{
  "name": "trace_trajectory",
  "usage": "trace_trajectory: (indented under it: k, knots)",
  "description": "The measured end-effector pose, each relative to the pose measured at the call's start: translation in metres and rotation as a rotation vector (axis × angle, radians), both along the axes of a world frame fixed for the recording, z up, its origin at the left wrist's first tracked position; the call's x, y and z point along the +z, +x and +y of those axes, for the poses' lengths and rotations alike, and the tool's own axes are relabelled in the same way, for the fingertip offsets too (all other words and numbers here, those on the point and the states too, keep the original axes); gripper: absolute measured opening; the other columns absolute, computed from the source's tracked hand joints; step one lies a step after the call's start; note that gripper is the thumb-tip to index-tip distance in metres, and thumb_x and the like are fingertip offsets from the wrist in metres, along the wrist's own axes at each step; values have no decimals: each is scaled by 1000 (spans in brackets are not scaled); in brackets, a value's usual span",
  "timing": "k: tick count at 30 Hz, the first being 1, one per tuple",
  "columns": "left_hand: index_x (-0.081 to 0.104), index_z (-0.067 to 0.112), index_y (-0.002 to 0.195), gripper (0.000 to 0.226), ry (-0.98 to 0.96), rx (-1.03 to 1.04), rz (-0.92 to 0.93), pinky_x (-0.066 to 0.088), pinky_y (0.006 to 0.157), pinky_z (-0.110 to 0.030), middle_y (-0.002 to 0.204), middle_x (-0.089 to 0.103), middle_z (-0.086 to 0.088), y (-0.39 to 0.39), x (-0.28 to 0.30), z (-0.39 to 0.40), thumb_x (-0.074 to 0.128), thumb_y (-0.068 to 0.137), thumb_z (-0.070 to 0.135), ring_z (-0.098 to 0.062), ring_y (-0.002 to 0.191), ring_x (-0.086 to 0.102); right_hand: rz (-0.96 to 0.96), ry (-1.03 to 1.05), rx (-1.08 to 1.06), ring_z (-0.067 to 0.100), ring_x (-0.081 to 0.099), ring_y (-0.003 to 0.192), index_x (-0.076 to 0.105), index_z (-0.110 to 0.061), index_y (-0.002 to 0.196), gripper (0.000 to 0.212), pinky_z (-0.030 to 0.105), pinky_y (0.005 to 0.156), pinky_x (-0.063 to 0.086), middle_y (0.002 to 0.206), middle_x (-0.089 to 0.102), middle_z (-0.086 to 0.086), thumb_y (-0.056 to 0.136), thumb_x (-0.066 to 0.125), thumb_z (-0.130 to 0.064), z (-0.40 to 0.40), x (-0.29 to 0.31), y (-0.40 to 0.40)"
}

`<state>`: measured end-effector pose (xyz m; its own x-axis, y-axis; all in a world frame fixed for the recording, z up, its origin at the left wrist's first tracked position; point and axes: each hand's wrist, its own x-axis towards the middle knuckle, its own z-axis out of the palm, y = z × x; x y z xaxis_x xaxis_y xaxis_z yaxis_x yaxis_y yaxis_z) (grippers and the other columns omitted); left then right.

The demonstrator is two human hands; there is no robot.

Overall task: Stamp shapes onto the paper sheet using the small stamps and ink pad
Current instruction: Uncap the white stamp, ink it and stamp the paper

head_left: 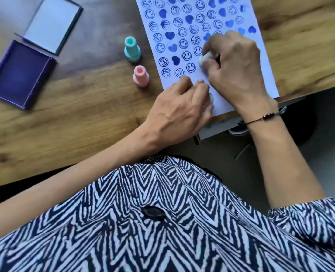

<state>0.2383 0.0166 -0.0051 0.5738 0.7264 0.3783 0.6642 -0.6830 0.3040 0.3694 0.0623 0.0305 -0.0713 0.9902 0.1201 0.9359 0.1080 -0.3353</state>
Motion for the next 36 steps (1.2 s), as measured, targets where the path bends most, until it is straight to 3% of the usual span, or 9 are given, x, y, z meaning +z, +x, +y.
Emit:
trace_trajectory:
  k: [13, 23, 26, 29, 33, 36]
  knots:
    - [60, 1, 78, 29, 115, 0, -68, 51, 54, -36, 64, 64, -9, -6, -4, -7, 44, 83, 25, -27, 65, 62, -239, -28, -9, 41, 57, 86, 57, -2, 96, 19, 34, 61, 30, 103, 57, 23, 84, 43, 4, 1, 0, -13]
    - [57, 6, 73, 27, 73, 13, -118, 51, 56, -36, 61, 63, -7, -7, -3, -8, 42, 84, 26, -27, 66, 61, -261, -12, -68, 36, 54, 79, 53, -2, 102, 25, 32, 62, 28, 106, 55, 24, 89, 33, 4, -5, 4, -23]
    - [56, 7, 72, 30, 75, 19, -119, 48, 56, -35, 59, 62, -7, -6, -2, -8, 37, 86, 26, -26, 64, 59, -271, -14, -74, 38, 57, 85, 53, -2, 103, 26, 32, 63, 30, 108, 55, 24, 90, 33, 5, -4, 3, -24]
    - [56, 7, 73, 36, 59, 25, -111, 47, 57, -35, 60, 63, -7, -7, -2, -8, 31, 88, 28, -26, 64, 58, -264, -27, -80, 39, 58, 88, 53, -3, 103, 25, 32, 63, 31, 109, 56, 23, 90, 33, 5, -5, 5, -26]
    - [58, 6, 77, 31, 17, 37, -99, 48, 57, -37, 61, 64, -6, -8, -2, -9, 39, 86, 29, -26, 65, 59, -231, -56, -55, 39, 57, 87, 55, -5, 98, 23, 34, 61, 31, 105, 58, 21, 85, 38, 4, -3, 3, -24]
    - [59, 5, 82, 33, -39, 38, -116, 49, 59, -39, 63, 66, -5, -8, 2, -9, 38, 87, 29, -26, 67, 60, -20, -13, -112, 37, 61, 86, 62, -8, 90, 19, 37, 65, 43, 91, 67, 16, 79, 47, -4, -1, 5, -9]
